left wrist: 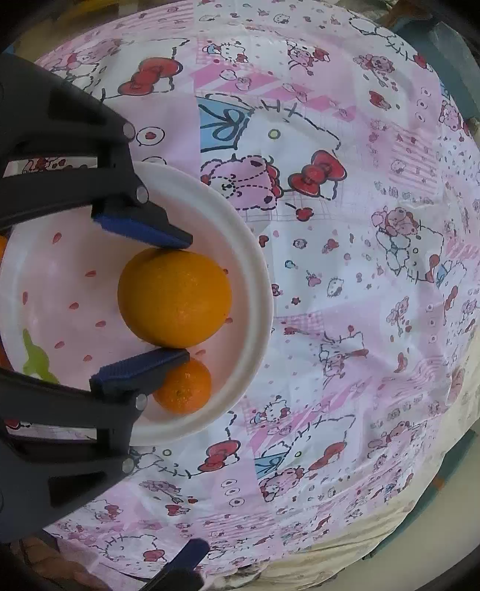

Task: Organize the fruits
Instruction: 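Open the right tool to drop the tangerine onto the plate, then lower the large orange onto the plate and open the left tool, then pull both open tools back from the plate toward the fruit pile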

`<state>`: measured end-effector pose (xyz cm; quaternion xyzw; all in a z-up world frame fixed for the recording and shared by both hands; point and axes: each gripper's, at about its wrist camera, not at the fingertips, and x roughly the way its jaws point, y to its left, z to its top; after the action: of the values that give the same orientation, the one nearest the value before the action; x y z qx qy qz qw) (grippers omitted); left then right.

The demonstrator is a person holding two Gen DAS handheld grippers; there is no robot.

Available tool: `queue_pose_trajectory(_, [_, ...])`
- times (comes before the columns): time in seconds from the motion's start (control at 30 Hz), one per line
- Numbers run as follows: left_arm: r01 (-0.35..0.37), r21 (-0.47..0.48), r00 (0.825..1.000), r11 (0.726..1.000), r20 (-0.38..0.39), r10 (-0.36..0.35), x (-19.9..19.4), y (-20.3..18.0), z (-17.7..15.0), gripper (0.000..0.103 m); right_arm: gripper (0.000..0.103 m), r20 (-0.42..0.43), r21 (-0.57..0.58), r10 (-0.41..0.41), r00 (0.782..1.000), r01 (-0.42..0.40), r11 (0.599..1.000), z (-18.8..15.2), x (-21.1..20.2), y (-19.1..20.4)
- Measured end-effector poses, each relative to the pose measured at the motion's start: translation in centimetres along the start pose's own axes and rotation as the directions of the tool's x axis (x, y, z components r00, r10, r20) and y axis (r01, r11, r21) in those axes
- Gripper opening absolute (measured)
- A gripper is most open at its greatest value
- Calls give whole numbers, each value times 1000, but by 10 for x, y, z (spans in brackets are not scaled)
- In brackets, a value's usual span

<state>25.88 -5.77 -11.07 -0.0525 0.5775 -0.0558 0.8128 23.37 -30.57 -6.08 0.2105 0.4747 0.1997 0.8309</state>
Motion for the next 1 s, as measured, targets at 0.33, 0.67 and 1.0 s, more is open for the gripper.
queue_pose_trajectory(0.33, [-57, 31, 998, 998, 34, 56, -10, 0, -6, 87, 78, 13, 22, 27, 1000, -28, 999, -14, -18, 3])
queue_pose_trajectory(0.67, [-67, 5, 992, 998, 112, 66, -52, 11, -29, 87, 78, -17, -54, 31, 999, -31, 998, -26, -14, 27])
queue_pose_trajectory(1.0, [-102, -67, 988, 992, 112, 109, -90, 37, -67, 87, 78, -44, -139, 45, 998, -50, 989, -40, -14, 53])
